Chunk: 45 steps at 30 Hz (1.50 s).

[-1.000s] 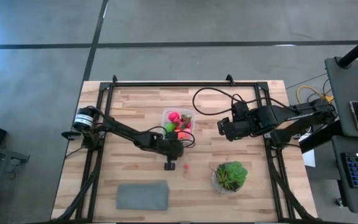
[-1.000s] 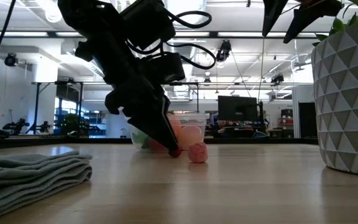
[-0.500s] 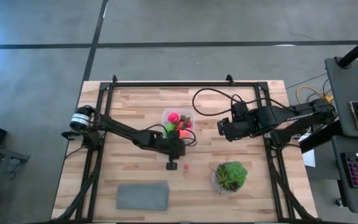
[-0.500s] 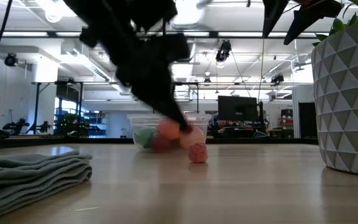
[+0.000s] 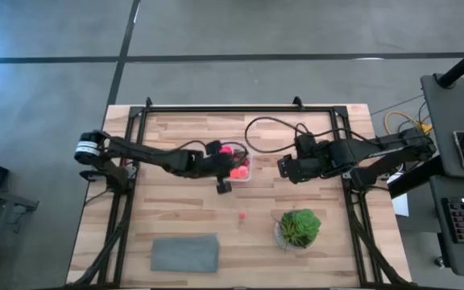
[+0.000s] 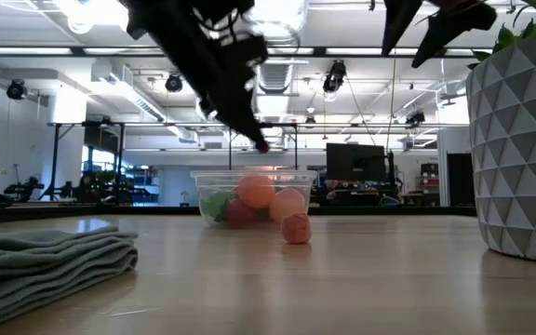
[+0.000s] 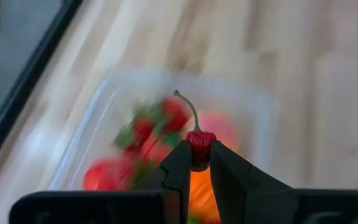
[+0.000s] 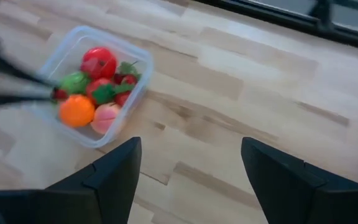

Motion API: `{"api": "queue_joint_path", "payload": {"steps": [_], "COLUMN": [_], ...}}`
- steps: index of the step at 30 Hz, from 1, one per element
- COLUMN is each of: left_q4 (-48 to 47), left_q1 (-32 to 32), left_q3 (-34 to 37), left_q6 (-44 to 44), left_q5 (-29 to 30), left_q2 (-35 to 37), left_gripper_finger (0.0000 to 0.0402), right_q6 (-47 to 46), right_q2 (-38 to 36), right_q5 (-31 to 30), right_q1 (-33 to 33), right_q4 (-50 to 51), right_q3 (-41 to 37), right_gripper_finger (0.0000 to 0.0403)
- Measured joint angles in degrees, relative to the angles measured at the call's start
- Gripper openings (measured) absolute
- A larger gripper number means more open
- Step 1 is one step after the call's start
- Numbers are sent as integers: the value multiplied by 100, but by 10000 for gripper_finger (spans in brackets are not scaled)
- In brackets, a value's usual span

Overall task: Pick and placing Produce into tupperware
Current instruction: Put the red cherry into the transparent bin, then put the pink peach into the transparent bin

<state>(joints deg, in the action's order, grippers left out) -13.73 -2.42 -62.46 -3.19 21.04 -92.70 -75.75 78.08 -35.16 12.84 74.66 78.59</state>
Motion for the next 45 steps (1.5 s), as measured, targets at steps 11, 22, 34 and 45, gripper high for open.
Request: {"api": "queue_joint_path", "payload": {"steps": [11, 22, 34, 45], "left_q4": [-595, -963, -1799, -2330], "left_q1": [611, 551, -932, -2234], "left_q3": [11, 26, 309, 1666], "left_q6": [-1275, -1639, -2323, -5193], "left_q5": [73, -207, 318, 1082], "left_q2": [-99, -69, 1014, 2277], "left_gripper_finger": [62, 209, 244, 244], "right_q6": [983, 1299, 3424, 3636], "right_q2": [561, 748, 1093, 2026], "right_q5": [901, 1252, 1933, 2480], "right_q1": [5, 5, 204, 215], "right_q4": [-783, -1132, -2996, -2718], "right_q3": [-2, -2, -2, -2], "right_gripper_finger": [266, 270, 266, 263]}}
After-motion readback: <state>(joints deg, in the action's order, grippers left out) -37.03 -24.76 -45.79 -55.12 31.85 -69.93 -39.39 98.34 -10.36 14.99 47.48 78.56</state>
